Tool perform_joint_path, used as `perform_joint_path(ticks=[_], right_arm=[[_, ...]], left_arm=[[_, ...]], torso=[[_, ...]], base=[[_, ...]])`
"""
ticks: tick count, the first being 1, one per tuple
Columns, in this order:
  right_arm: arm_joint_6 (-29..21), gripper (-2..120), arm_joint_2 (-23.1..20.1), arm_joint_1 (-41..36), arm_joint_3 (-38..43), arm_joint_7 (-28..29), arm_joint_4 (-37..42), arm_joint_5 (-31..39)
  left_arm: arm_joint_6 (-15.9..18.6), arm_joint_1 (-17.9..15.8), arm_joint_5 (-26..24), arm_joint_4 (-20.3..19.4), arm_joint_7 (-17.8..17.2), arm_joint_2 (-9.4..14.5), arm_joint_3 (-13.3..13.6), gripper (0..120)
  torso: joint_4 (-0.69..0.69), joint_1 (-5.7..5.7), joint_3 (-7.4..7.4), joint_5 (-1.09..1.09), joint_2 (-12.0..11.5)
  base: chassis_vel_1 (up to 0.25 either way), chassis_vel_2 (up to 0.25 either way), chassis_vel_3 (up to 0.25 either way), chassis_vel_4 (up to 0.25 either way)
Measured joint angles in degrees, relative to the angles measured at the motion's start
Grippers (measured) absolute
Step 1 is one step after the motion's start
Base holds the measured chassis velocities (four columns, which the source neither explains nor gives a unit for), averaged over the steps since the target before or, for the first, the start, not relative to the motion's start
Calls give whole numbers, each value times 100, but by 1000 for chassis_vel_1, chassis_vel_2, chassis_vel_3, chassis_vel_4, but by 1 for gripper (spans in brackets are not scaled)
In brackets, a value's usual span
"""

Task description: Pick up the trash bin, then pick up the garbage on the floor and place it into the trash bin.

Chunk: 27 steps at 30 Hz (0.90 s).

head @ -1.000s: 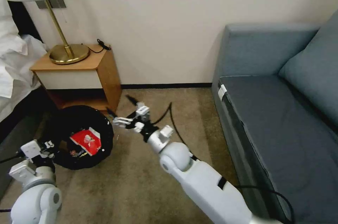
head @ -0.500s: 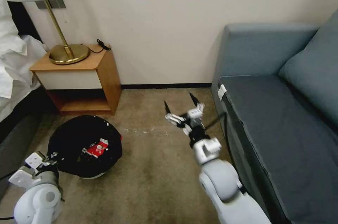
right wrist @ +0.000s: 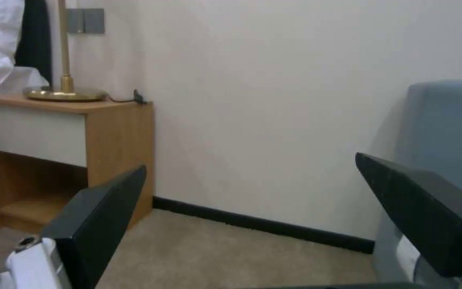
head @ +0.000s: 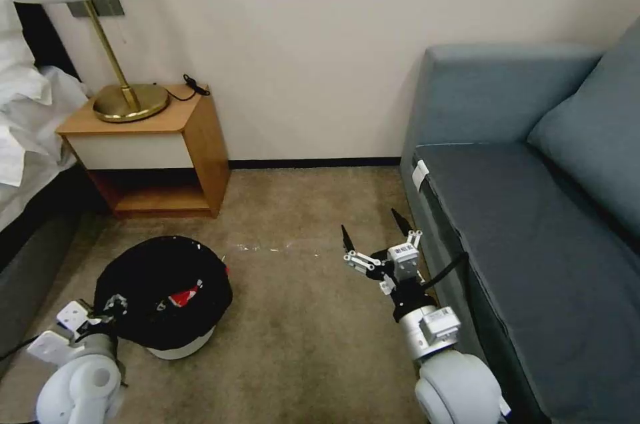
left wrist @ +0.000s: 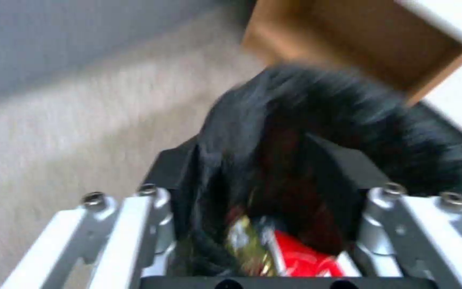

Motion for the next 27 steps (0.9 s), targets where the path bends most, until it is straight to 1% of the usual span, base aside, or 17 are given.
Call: perform_joint_path(ticks=[1,2,3,4,5,6,7,9,11,12,14,15,18,20,22,25,27], right_arm=[[-74,100,-44,-76,74,-59,118,173],[-74,100,-44,-76,74,-59,118,173],[-151,100,-70,-124,102,-66,214,317],[-235,100,-100,-197,117,12,380,575],[-181,100,-101,-254,122,111,439,688],[-53,100,-89,-306,151,167,444,728],[-53,100,-89,-306,151,167,444,728],[299,100,12,-455,357,185,396,617],[524,100,130,-618,504,192,344,529],[524,100,130,-618,504,192,344,529],[817,100,261,-806,686,218,253,360],[1152,100,376,-1048,843,282,105,162],[1463,100,493,-1282,977,360,-18,-39],[1859,100,691,-1666,1070,488,-122,-327],[1968,100,764,-1761,1076,541,-131,-419],[2359,100,1116,-1960,1134,668,-126,-756],[2418,100,1202,-1975,1166,687,-105,-838]], left_arm=[[-35,177,361,-232,247,-16,-39,60],[-35,177,361,-232,247,-16,-39,60],[-70,291,711,-398,422,-30,-53,63],[-303,449,1556,-640,828,-55,-70,69],[-571,502,2025,-728,1104,-62,-72,74],[-818,527,2285,-779,1340,-61,-68,78],[-818,527,2285,-779,1340,-61,-68,78],[-1520,549,2564,-884,1903,-42,-2,88],[-2161,538,2590,-918,2149,-39,94,95],[-2161,538,2590,-918,2149,-39,94,95],[-2874,530,2591,-926,2267,-42,236,99],[-3295,549,2746,-976,2381,-85,423,100],[-3483,608,3016,-1019,2417,-135,615,100],[-3633,773,3524,-1035,2419,-208,933,100],[-3654,830,3644,-1035,2422,-217,992,100],[-3691,1048,3951,-1146,2450,-243,1156,100],[-3666,1083,3995,-1191,2451,-244,1163,100]], torso=[[1,0,0,2,0],[1,0,0,2,0],[1,0,0,2,0],[2,0,0,2,0],[2,0,0,1,1],[2,0,0,2,0],[2,0,0,2,0],[1,0,0,0,0],[0,0,0,1,0],[0,0,0,1,0],[1,0,0,0,0],[0,0,0,0,0],[0,0,0,1,0],[-1,0,0,-1,0],[-1,0,0,-1,0],[0,0,0,0,0],[1,0,0,0,0]], base=[[0,0,0,0],[0,0,0,0],[0,0,0,0],[0,0,0,0],[0,0,0,0],[0,0,0,0],[0,0,0,0],[0,0,0,0],[0,0,0,0],[0,0,0,0],[0,0,0,0],[0,0,0,0],[0,0,0,0],[0,0,0,0],[0,0,0,0],[0,0,0,0],[0,0,0,0]])
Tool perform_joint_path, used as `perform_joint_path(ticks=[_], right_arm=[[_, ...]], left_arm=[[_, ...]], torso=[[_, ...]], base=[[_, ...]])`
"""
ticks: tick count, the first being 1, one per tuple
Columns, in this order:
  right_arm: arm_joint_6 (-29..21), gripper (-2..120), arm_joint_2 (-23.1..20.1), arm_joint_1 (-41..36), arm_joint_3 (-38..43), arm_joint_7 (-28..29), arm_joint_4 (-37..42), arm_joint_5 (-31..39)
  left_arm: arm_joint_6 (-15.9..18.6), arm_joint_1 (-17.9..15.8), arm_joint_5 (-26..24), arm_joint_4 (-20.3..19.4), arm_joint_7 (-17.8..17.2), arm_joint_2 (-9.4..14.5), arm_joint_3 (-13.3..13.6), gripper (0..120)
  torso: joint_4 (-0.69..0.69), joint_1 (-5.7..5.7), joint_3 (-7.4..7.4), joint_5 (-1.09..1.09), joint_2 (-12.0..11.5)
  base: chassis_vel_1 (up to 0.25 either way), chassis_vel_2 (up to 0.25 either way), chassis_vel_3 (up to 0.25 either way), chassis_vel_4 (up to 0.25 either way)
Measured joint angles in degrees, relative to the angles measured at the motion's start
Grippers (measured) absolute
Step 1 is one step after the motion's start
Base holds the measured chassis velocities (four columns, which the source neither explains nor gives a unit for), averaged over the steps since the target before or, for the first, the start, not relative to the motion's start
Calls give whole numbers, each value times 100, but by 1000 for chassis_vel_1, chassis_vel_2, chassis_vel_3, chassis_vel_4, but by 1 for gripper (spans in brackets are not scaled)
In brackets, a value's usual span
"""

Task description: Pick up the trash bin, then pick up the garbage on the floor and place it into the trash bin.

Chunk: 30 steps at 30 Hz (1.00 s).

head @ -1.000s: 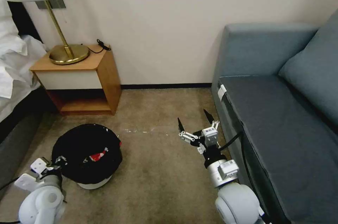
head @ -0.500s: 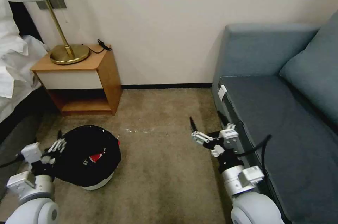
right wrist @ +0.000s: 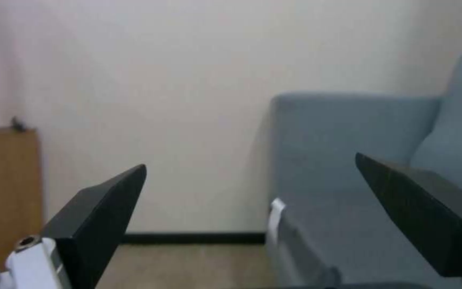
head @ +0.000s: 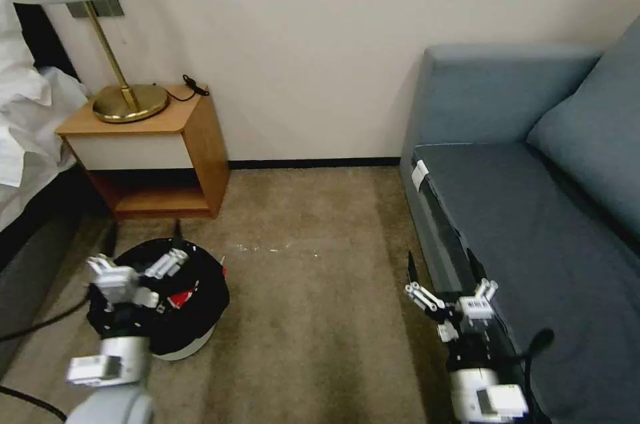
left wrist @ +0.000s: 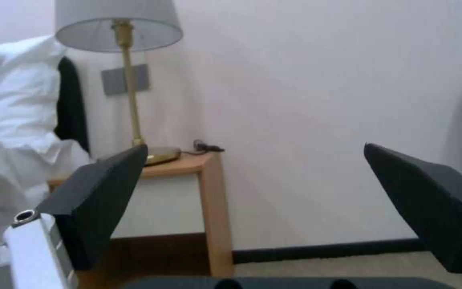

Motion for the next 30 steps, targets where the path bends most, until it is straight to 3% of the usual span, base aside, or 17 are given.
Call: perform_joint_path(ticks=[30], right_arm=[[3,100,96,23,17,4,61,-99]], left_arm=[[115,14,-24,-26,-33,2,-18,100]], torso=[[0,0,1,0,0]], base=[[0,0,0,0]])
